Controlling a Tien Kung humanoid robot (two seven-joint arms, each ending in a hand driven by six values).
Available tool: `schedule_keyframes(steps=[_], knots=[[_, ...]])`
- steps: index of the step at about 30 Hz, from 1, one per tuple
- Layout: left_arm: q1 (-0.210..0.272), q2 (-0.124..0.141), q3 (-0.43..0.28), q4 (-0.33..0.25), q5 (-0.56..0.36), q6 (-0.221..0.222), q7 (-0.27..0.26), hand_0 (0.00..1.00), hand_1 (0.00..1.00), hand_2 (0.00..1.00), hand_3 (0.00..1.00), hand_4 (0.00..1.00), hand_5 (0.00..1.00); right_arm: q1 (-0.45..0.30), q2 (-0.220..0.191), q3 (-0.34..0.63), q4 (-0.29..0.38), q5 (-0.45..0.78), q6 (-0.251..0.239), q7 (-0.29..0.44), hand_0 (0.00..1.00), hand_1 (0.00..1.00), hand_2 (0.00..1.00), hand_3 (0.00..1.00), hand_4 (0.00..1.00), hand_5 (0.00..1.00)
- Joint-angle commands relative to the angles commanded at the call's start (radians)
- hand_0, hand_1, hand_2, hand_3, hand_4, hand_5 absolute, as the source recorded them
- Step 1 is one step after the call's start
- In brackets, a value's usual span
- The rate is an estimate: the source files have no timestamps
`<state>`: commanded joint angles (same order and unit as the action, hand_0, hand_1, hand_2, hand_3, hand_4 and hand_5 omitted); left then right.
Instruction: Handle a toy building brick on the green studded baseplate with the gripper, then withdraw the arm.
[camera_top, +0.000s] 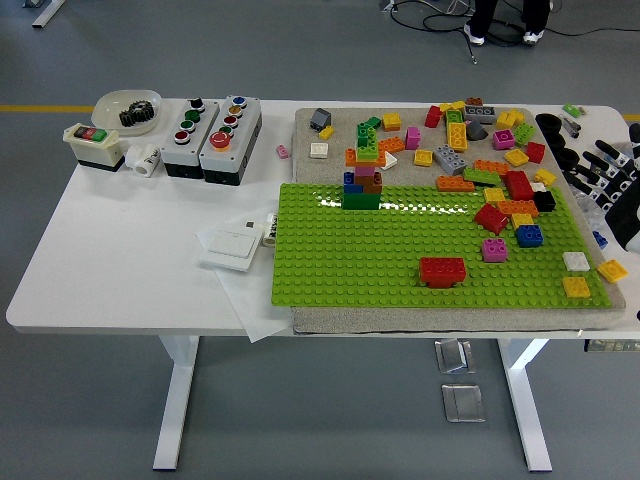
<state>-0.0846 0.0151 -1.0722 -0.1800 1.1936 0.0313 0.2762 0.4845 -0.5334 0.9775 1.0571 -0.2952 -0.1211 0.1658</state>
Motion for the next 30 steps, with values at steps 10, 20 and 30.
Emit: schedule_keyframes(steps=[10,20,30], knots=[[-0.002,-0.002,0.000,0.000,-0.003,0.001,-0.001,0.777,0.712,0.673,0.566,0.592,0.609,0.001,0.001,-0.001,0.003,-0.012,0.002,-0.012,0.848,0.783,0.804,0.820,0.980,0.746],[-0.003,-0.003,-0.003,0.000,-0.003,0.002,-0.002,0.777,0.712,0.673,0.565,0.591,0.609,0.004,0.002,-0.006,0.008,-0.049,-0.008,-0.039,0.831,0.777,0.796,0.814,0.954,0.671],[-0.013,-0.004,0.002,0.000,-0.012,0.004,-0.004,0.777,0.712,0.673,0.565,0.591,0.610,0.004,-0.001,-0.005,0.015,-0.057,-0.012,-0.038,0.820,0.771,0.793,0.792,0.940,0.644]])
